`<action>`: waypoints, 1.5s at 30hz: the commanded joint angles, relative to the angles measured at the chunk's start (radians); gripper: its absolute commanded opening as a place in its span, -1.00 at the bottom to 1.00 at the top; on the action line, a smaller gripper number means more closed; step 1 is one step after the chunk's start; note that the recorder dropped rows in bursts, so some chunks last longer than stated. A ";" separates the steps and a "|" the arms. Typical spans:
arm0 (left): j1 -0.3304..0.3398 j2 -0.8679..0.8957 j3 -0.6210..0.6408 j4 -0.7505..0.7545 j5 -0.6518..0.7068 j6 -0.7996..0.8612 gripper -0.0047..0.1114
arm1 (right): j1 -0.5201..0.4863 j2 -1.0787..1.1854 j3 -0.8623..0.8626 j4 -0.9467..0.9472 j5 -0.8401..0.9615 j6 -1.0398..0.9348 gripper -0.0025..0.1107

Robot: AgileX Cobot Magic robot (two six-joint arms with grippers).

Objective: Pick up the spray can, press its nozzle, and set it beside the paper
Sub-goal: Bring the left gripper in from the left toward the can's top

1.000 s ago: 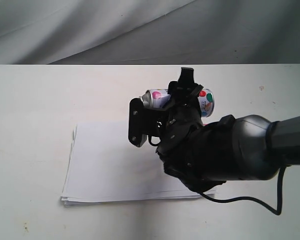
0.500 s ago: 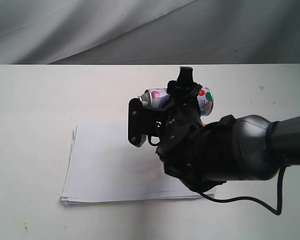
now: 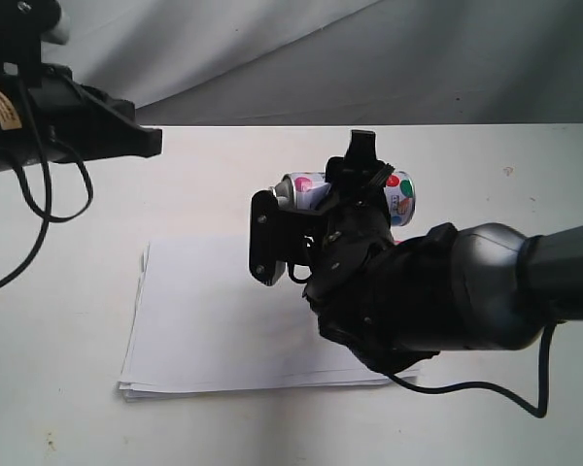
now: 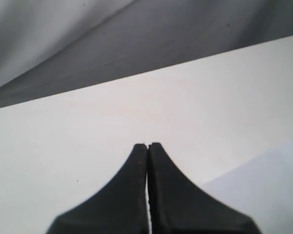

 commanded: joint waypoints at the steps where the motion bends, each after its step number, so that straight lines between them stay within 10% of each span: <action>1: 0.001 0.068 0.030 0.021 -0.054 0.014 -0.92 | 0.003 -0.011 -0.005 -0.027 0.038 0.006 -0.96; 8: -0.046 0.079 0.035 0.035 -0.135 -0.038 -0.92 | 0.003 -0.011 -0.005 -0.029 0.034 0.006 -0.96; 12: -0.063 0.014 0.035 0.288 -0.330 -0.370 -0.92 | 0.003 -0.011 -0.005 -0.024 0.034 0.006 -0.96; 21: 0.248 0.006 -0.043 1.141 -0.804 -1.246 -0.92 | 0.003 -0.011 -0.005 0.006 0.035 0.006 -0.96; 28: 0.348 0.024 0.039 1.277 -0.859 -1.176 -0.92 | 0.003 -0.011 -0.005 0.006 0.035 0.006 -0.96; 45: 0.352 0.350 0.087 1.237 -1.130 -0.613 -0.92 | 0.001 -0.004 -0.005 0.010 -0.007 -0.001 -0.96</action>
